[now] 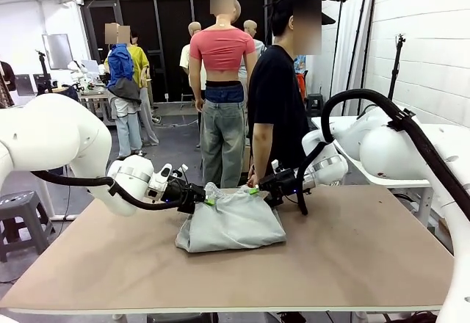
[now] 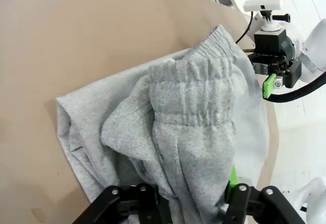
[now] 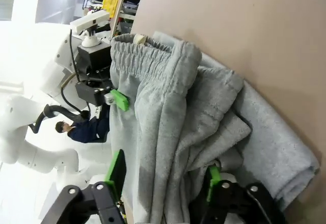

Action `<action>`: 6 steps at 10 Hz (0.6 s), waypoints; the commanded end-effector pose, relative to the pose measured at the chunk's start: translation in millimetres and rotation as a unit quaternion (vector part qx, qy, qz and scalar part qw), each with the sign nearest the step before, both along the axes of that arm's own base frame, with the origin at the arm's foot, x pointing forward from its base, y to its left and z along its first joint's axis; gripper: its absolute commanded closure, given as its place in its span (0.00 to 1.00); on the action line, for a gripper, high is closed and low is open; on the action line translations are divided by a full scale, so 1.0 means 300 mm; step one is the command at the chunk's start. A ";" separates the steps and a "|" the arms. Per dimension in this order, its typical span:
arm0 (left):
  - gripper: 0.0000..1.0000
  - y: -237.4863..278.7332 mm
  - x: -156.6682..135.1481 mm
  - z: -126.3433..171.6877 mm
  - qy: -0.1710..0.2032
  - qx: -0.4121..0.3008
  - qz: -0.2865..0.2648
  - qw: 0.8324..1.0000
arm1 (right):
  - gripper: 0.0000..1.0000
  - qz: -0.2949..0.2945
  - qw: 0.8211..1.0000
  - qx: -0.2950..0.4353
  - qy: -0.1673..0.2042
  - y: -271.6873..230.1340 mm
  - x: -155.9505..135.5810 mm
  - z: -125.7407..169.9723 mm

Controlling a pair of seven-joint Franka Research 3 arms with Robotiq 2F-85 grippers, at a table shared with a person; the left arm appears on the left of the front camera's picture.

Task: Fold the training pants.
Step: Fold the Training pants in half.

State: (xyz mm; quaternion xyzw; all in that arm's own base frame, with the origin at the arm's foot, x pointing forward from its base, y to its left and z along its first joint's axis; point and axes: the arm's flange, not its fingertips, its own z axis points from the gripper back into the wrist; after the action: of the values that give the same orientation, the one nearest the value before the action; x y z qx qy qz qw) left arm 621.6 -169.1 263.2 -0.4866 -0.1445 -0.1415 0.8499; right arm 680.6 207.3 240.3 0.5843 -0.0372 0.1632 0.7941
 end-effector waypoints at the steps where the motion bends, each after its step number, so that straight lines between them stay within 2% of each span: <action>1: 0.00 0.038 -0.026 0.074 0.001 0.023 0.008 1.000 | 0.00 -0.011 0.999 -0.039 -0.006 -0.012 -0.014 0.040; 3: 0.00 0.068 -0.041 0.136 -0.017 0.025 0.010 0.999 | 0.00 -0.019 0.999 -0.045 -0.025 -0.046 -0.010 0.092; 6: 0.00 0.105 -0.089 0.214 -0.045 0.034 0.026 0.998 | 0.00 -0.036 0.992 -0.088 -0.077 -0.109 -0.046 0.201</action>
State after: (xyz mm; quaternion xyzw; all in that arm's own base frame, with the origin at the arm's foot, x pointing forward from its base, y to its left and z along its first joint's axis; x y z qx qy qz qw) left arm 604.1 -139.9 324.2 -0.4592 -0.1836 -0.1470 0.8566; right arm 683.2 180.6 293.3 0.5262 -0.0903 0.1748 0.8273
